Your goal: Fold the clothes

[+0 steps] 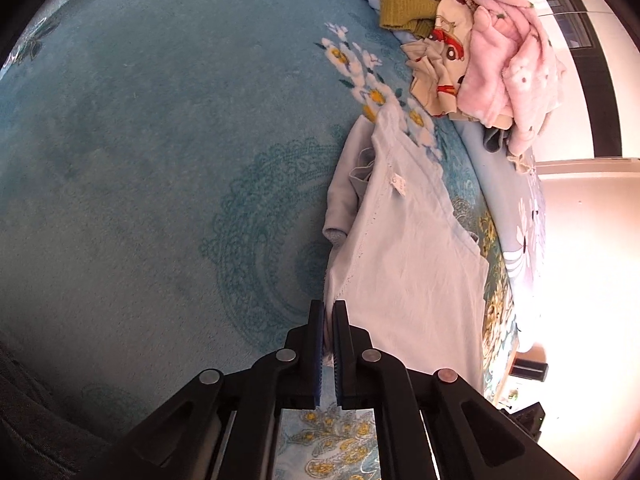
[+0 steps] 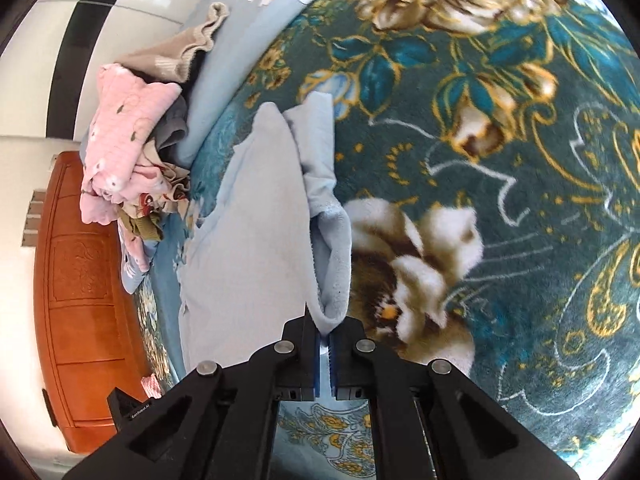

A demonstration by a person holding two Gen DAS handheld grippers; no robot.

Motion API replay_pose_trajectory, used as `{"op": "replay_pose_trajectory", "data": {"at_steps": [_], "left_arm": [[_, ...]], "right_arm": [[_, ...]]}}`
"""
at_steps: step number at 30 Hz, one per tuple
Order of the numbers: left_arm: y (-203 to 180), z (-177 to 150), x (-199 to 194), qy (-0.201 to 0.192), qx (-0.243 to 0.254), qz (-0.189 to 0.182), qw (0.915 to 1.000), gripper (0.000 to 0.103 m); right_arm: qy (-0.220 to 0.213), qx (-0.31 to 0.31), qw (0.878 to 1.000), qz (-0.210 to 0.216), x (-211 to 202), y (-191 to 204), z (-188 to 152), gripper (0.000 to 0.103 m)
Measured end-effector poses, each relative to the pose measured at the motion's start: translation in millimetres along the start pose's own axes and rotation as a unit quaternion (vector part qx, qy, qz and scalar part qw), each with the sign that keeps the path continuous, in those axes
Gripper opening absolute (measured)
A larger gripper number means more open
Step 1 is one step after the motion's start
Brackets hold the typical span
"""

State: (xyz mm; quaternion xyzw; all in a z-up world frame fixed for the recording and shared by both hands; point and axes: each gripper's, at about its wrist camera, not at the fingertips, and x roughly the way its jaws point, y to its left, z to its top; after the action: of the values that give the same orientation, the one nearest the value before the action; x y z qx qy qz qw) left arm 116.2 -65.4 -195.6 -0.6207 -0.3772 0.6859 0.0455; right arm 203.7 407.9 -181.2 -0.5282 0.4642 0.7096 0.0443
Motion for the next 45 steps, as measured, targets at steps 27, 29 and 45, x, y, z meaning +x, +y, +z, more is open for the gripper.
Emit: {"op": "replay_pose_trajectory", "data": {"at_steps": [27, 29, 45], "left_arm": [[-83, -70, 119, 0.163, 0.162, 0.004, 0.9732, 0.009], [-80, -65, 106, 0.148, 0.146, -0.027, 0.9778, 0.012], [25, 21, -50, -0.151, -0.085, -0.205, 0.9633, 0.034]], "right_arm": [[0.026, -0.024, 0.999, -0.01, 22, 19, -2, 0.003], [0.026, -0.046, 0.998, -0.016, 22, 33, -1, 0.003], [0.075, -0.476, 0.876, 0.009, 92, 233, -127, 0.003]]}}
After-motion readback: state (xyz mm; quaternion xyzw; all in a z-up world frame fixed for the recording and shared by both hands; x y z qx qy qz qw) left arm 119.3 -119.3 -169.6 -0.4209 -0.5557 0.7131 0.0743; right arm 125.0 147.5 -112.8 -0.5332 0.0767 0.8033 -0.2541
